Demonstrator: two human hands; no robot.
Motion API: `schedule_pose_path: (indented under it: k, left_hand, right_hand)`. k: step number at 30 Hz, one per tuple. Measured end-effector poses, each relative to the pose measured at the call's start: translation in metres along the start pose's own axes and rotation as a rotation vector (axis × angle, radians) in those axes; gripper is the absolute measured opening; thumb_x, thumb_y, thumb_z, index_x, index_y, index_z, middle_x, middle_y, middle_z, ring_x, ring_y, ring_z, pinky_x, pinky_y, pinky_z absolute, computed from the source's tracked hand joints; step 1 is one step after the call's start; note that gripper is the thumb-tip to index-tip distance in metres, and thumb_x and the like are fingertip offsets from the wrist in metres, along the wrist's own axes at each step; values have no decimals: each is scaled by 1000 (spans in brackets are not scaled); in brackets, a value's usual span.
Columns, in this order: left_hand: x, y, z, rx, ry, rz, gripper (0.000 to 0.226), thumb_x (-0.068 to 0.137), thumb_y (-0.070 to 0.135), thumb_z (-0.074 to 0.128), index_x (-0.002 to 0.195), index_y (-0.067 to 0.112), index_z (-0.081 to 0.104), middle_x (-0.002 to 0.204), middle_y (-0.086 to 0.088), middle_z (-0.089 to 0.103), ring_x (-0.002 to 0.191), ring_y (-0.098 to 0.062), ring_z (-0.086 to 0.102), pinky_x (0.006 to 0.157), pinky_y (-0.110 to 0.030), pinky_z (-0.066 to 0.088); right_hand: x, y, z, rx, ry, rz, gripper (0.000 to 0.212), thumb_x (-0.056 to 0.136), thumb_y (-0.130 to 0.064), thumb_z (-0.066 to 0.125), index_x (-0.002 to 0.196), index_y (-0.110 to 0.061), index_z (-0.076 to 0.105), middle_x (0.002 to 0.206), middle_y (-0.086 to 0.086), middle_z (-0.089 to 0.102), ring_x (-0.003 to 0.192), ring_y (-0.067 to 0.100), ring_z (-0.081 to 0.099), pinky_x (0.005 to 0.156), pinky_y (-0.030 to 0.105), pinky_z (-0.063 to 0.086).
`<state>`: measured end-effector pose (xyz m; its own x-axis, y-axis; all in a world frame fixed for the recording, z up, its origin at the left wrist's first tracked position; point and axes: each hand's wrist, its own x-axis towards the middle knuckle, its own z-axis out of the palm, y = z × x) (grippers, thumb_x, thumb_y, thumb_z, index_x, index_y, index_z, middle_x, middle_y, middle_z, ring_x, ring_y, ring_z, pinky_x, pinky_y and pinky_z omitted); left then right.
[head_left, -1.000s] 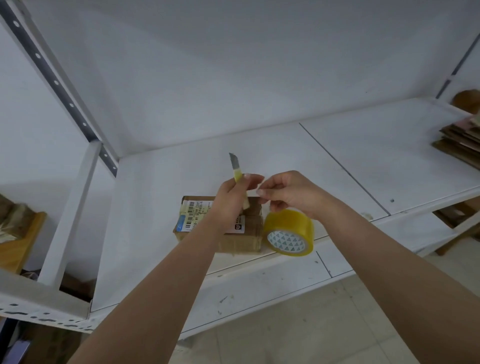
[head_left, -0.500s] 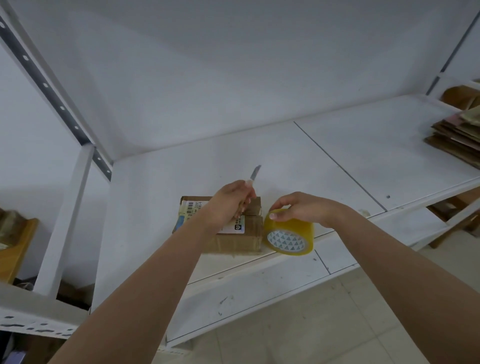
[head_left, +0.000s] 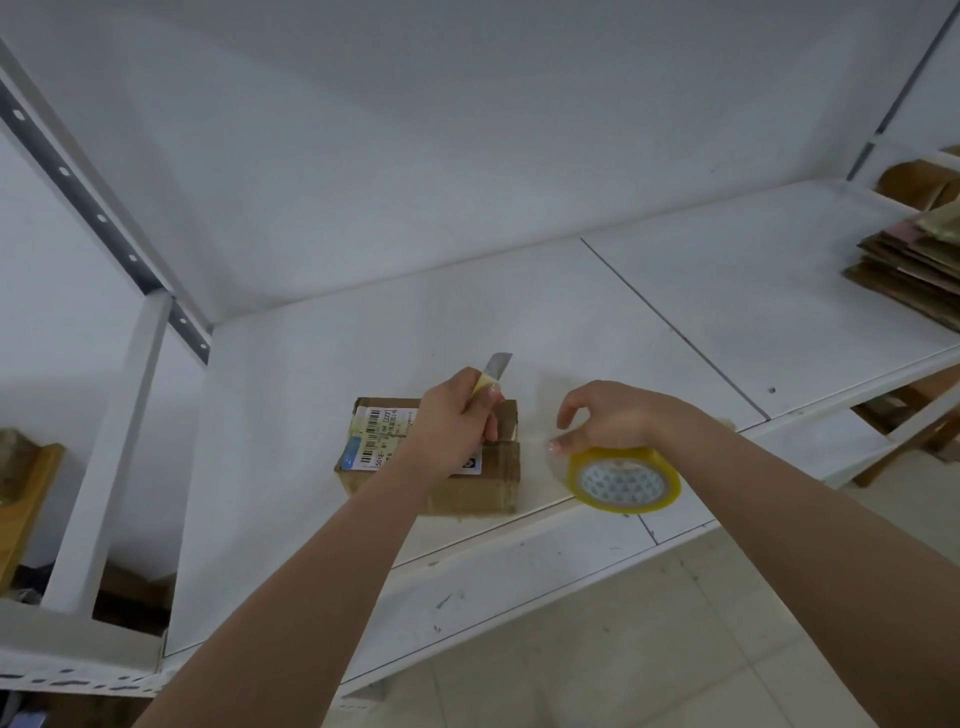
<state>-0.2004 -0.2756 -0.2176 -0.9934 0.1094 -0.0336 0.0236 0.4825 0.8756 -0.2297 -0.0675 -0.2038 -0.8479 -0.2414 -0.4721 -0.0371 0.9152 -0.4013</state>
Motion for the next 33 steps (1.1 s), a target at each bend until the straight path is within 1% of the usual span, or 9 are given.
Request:
schedule_pose_path:
  k: [2,5,10,16,18,22,25,27,33]
  left_hand:
    - [-1,-1,1,5,-13,4,22,103,24,44,92,13,59,57,7,60,50,-7,50,52,-20,44]
    - [-2,0,0,-14,-24,22,27,103,25,43,86,18,63,56,8,58,52,-4,50,54,-18,43]
    - [-7,14,-4,-53,-150,38,38,104,27,43,72,16,60,60,4,62,56,-9,57,60,-19,48]
    - [-1,37,-13,439,-296,42,40,98,31,49,63,23,67,72,8,70,77,-10,66,75,-25,47]
    - [-2,40,-8,546,-342,2,41,98,32,48,64,20,67,72,4,69,73,-14,65,69,-25,47]
    - [-1,48,1,724,-330,-3,38,99,29,42,72,11,61,67,4,53,69,-16,52,57,-25,35]
    - [-1,51,12,856,-317,-2,32,101,28,38,84,12,59,81,2,53,87,-22,53,72,-28,40]
    - [-2,53,20,969,-269,-22,32,100,31,39,104,12,65,100,-2,61,98,-25,58,80,-32,45]
    - [-5,50,25,1103,-206,-67,33,100,34,38,116,21,63,113,-3,64,104,-26,60,78,-34,46]
  right_hand:
    - [-1,4,3,-8,-15,39,56,71,-67,71,109,-27,65,114,-4,55,99,17,55,80,32,47]
    - [-4,11,0,114,-51,-24,41,74,-66,69,103,-37,69,110,-10,61,96,12,61,83,32,53]
    - [-14,22,-5,379,-98,-111,12,88,-37,69,97,-39,77,107,-13,71,103,10,64,93,30,52]
    - [-14,17,-6,364,46,-62,14,86,-32,72,98,-29,78,102,-7,71,97,14,62,84,28,50]
    - [-15,16,-7,351,66,-55,16,86,-33,71,99,-28,78,103,-6,70,95,14,61,77,26,47]
    - [-16,9,-6,286,129,-51,17,87,-33,71,100,-25,77,102,-4,68,93,14,60,71,23,45]
    - [-16,3,-4,234,156,-58,18,86,-32,71,100,-23,77,98,-3,68,85,10,58,65,20,44]
    - [-16,2,-2,237,166,-55,18,86,-30,71,99,-19,78,98,-2,69,84,10,58,63,19,44]
    - [-19,1,6,313,185,-12,20,85,-30,71,97,-16,78,98,4,70,89,18,63,72,26,50]
